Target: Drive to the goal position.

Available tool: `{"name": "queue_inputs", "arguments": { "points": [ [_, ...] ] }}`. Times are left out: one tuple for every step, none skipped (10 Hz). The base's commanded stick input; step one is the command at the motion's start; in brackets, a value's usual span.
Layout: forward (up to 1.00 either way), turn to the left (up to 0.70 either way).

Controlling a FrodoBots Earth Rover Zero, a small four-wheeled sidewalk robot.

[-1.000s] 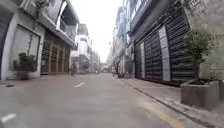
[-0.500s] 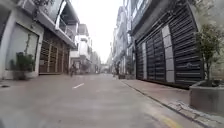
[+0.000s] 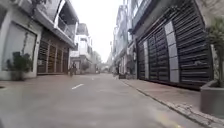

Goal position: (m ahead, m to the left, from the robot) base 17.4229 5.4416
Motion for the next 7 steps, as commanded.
{"name": "queue_inputs", "arguments": {
  "points": [
    [0.50, 0.00],
    [0.50, 0.00],
    [0.50, 0.00],
    [0.50, 0.00],
    [0.50, 0.00],
    [0.50, 0.00],
    [0.50, 0.00]
  ]
}}
